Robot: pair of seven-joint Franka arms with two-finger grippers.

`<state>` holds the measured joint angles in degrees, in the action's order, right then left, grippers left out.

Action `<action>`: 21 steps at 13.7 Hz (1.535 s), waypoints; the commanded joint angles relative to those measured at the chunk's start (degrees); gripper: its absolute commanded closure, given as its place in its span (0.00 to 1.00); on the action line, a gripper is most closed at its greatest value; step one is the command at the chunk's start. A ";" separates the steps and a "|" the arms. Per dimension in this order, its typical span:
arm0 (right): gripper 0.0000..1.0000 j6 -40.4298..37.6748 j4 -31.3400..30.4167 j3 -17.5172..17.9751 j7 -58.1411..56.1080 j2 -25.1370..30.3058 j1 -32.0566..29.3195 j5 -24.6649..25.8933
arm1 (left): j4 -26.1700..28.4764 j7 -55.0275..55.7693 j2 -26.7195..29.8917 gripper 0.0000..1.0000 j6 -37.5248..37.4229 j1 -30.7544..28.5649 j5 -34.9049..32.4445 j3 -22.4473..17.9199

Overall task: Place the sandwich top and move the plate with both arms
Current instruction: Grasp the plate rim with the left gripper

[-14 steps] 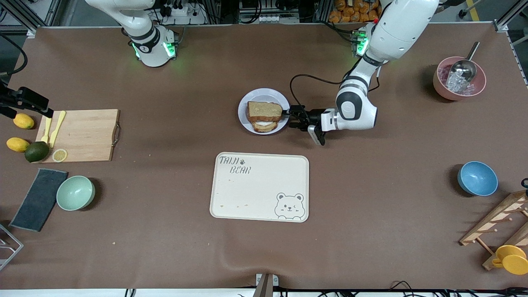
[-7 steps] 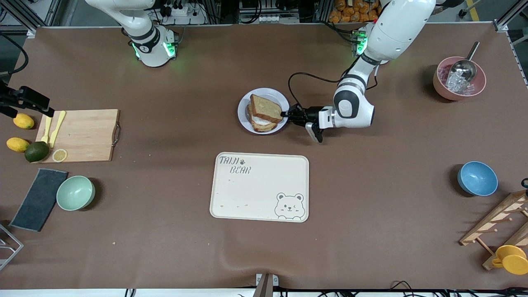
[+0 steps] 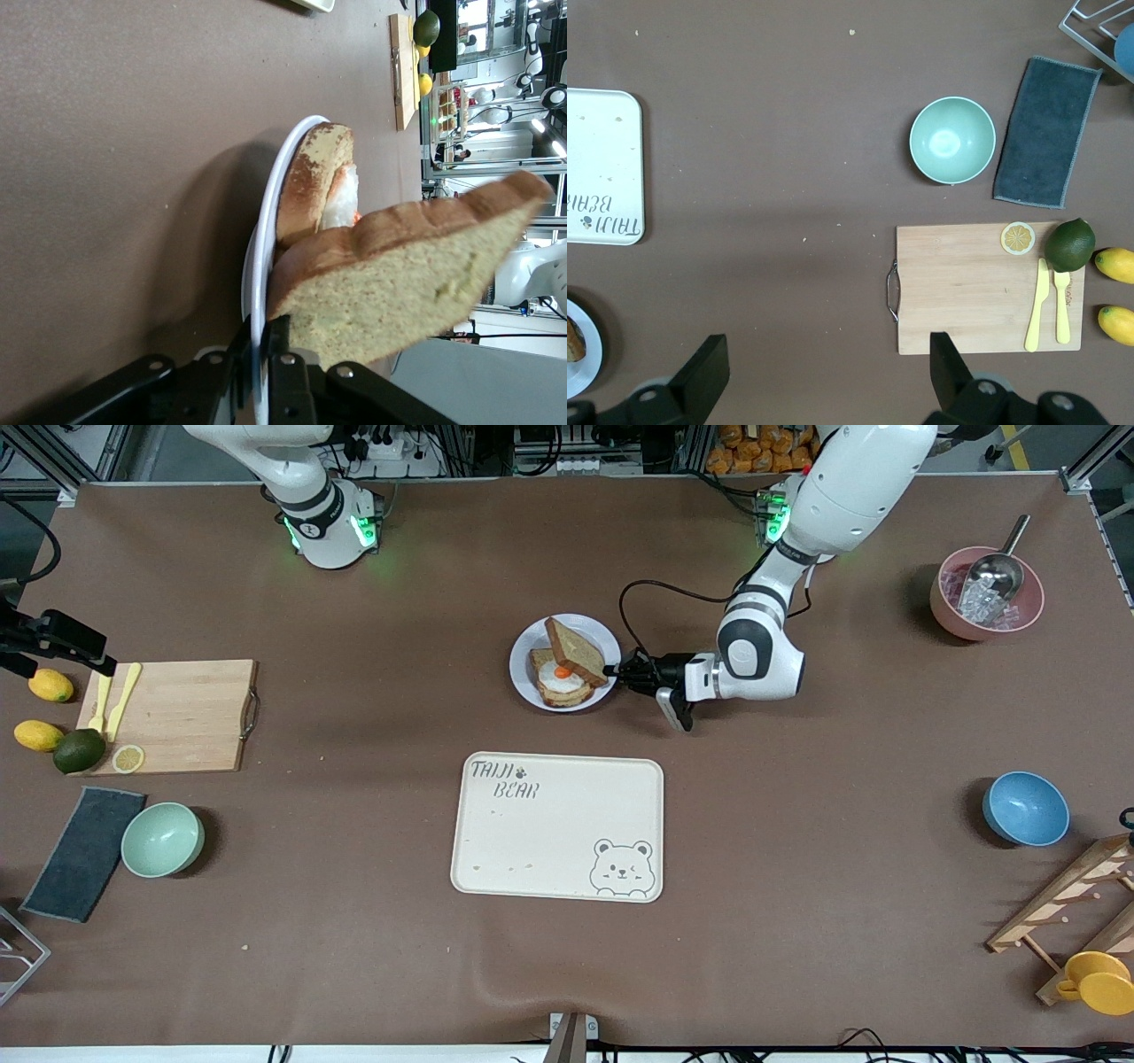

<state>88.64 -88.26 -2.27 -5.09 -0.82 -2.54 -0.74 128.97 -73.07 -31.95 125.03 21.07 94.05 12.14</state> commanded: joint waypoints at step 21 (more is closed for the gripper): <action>0.00 -1.01 1.07 0.08 0.61 -0.41 0.17 1.27 | 4.27 -3.48 3.30 1.00 -16.47 -12.00 2.02 0.61</action>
<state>88.55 -88.26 -2.27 -5.09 -0.82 -2.54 -0.74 131.06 -75.00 -30.95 112.61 11.52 94.39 12.29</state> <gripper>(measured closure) 0.000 0.916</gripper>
